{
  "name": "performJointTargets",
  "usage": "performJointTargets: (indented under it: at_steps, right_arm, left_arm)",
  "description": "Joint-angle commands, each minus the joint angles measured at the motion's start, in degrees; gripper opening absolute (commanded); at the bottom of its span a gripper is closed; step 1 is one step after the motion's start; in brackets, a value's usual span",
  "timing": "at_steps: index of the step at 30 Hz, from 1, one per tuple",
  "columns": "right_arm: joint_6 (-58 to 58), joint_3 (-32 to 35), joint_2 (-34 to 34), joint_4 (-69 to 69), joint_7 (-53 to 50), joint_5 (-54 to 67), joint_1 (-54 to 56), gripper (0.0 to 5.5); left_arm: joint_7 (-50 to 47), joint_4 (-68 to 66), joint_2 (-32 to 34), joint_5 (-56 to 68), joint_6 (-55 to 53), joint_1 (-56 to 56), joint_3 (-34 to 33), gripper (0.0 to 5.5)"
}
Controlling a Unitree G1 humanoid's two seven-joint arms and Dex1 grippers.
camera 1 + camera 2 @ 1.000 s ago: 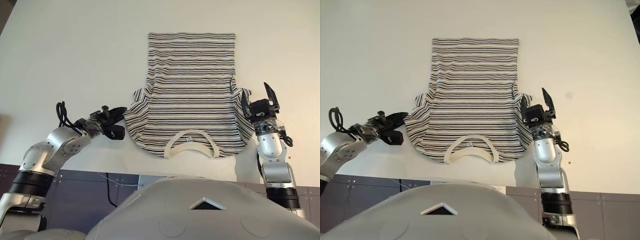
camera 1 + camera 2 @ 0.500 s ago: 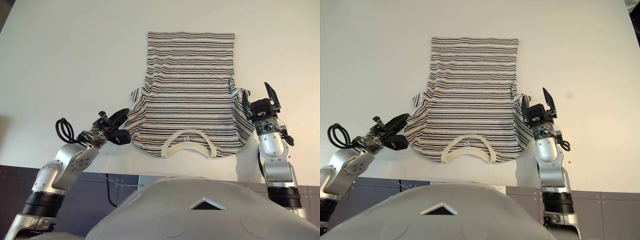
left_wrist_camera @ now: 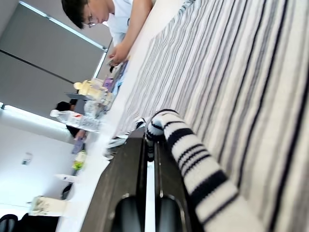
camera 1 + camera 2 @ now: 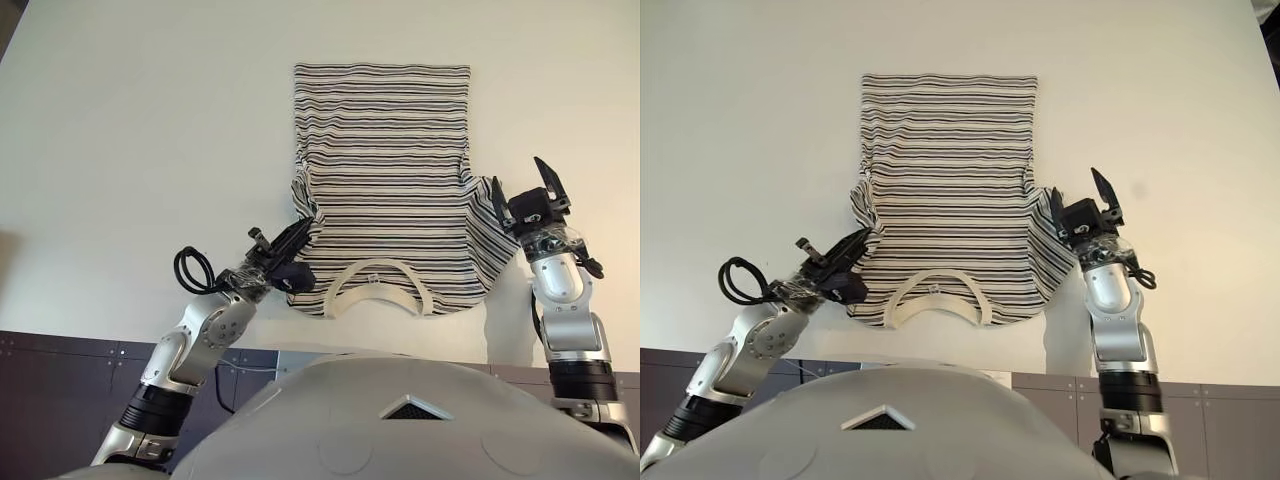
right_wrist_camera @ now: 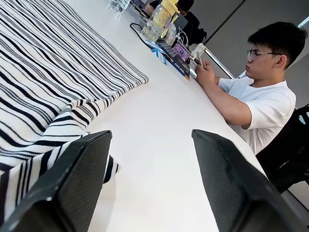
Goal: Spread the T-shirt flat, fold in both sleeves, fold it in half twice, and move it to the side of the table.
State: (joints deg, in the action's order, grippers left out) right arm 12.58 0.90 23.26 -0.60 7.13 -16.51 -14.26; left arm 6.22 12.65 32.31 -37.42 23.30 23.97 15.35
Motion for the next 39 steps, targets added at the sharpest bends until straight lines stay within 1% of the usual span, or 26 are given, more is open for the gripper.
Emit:
performJointTargets:
  at_steps: [1,3,4,8,10,12,15,17,19,21,23,25,28,31,35,39]
  right_arm:
    - [0.96,0.08,1.14,1.57,0.87,0.43,1.49,3.05]
    - [1.03,0.25,1.23,1.65,0.97,0.43,1.92,3.05]
    - [0.99,0.34,1.37,1.52,1.13,0.51,2.2,3.05]
    - [1.36,0.86,2.55,2.25,2.13,0.91,3.43,3.05]
    - [1.63,1.05,2.95,2.54,2.1,1.05,3.28,3.05]
    - [2.67,1.98,4.69,2.27,2.58,1.2,2.84,3.05]
    - [12.06,4.08,13.3,2.04,3.9,-2.3,0.19,3.05]
    - [18.78,5.18,18.14,2.19,4.78,-3.68,-2.11,3.05]
    - [25.36,6.36,23.97,6.41,5.51,-4.87,-2.71,3.05]
    - [33.66,5.13,31.09,12.73,7.55,-7.1,-2.54,3.05]
    - [40.94,1.89,35.69,17.9,9.03,-10.34,-1.19,3.05]
    - [45.84,-0.19,37.66,21.92,8.14,-13.94,-0.82,3.05]
    - [52.87,-2.38,40.25,26.36,6.96,-17.55,-0.28,3.05]
    - [56.42,-3.84,41.28,29.82,5.62,-19.71,2.2,3.05]
    - [54.81,-5.55,38.4,28.84,3.3,-23.58,3.04,3.05]
    - [51.11,-7.58,35.76,27.31,2.48,-24.18,4.04,3.05]
  left_arm:
    - [3.84,-3.12,1.01,0.56,-0.65,-0.18,1.73,0.11]
    - [5.45,-5.11,1.54,0.8,-0.61,-0.43,2.75,0.43]
    - [5.96,-5.93,1.65,1.01,-0.37,-0.57,3.18,0.67]
    - [3.9,-7.06,1.27,1.27,1.58,-0.28,3.39,1.3]
    - [2.67,-6.85,1.05,2.48,2.79,-0.26,2.52,1.61]
    - [-0.53,-4.03,0.43,4.2,3.59,0.82,-1.01,1.97]
    - [-4.09,7.46,-2.5,8.41,1.32,4.4,-9.59,1.97]
    - [-4.66,11.97,-4.24,8.2,-0.02,6.19,-11.46,1.97]
    - [-5.65,14.57,-6.85,7.21,-2.04,8.99,-12.48,1.97]
    - [-9.48,15.16,-11.94,6.54,-5.97,12.09,-14.71,1.97]
    - [-14.23,13.85,-17.61,7.11,-10.47,13.77,-17.82,1.97]
    - [-16.51,11.95,-20.19,7.19,-12.69,12.95,-19.03,1.97]
    - [-17.11,9.59,-21.28,6.46,-12.95,12.24,-17.35,1.97]
    - [-18.27,7.82,-22.02,6.45,-12.41,13.08,-17.37,1.97]
    - [-18.37,6.58,-22.02,6.72,-12.38,11.91,-17.39,1.97]
    - [-17.41,4.87,-20.95,7.09,-11.96,9.86,-17.17,1.97]
